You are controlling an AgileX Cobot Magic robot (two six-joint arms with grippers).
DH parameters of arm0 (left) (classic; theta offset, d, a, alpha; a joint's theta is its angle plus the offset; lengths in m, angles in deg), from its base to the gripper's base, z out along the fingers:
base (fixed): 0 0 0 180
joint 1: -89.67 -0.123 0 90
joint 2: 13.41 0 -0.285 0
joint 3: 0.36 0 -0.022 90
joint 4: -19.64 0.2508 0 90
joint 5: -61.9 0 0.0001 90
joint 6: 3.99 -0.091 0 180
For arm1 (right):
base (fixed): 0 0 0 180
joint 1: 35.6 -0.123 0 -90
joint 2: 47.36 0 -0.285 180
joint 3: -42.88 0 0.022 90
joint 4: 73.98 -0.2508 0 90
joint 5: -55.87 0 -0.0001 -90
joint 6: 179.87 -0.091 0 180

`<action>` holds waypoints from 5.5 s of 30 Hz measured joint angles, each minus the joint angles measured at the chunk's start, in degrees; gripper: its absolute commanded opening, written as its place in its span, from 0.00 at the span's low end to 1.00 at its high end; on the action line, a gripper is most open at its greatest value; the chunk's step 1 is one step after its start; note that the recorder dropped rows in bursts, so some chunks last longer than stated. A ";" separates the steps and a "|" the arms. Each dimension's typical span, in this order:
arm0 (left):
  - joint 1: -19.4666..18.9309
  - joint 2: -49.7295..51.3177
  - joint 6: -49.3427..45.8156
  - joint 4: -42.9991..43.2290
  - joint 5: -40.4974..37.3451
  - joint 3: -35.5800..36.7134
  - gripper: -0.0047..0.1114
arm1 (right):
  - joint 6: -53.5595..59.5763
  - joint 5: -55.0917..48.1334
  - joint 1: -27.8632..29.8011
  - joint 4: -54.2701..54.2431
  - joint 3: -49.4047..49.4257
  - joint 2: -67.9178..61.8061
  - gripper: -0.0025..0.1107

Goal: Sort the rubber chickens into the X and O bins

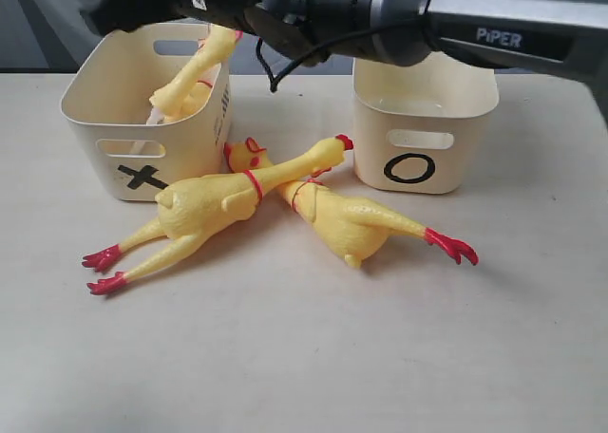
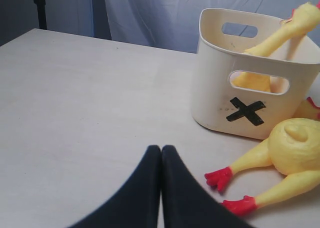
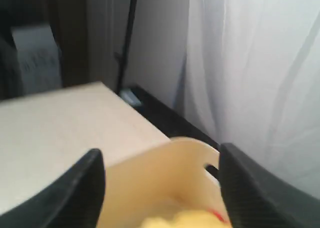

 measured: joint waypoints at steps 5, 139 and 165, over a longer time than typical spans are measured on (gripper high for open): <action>0.00 0.00 0.00 0.00 0.00 0.00 0.04 | 15.96 -41.09 -1.42 4.59 0.00 1.98 0.10; 0.00 0.00 0.00 0.00 0.00 0.00 0.04 | 43.71 -70.20 3.29 -21.20 -0.32 -11.22 0.01; 0.00 0.00 0.00 0.00 0.00 0.00 0.04 | 37.59 -71.64 8.96 31.09 -0.33 3.26 0.01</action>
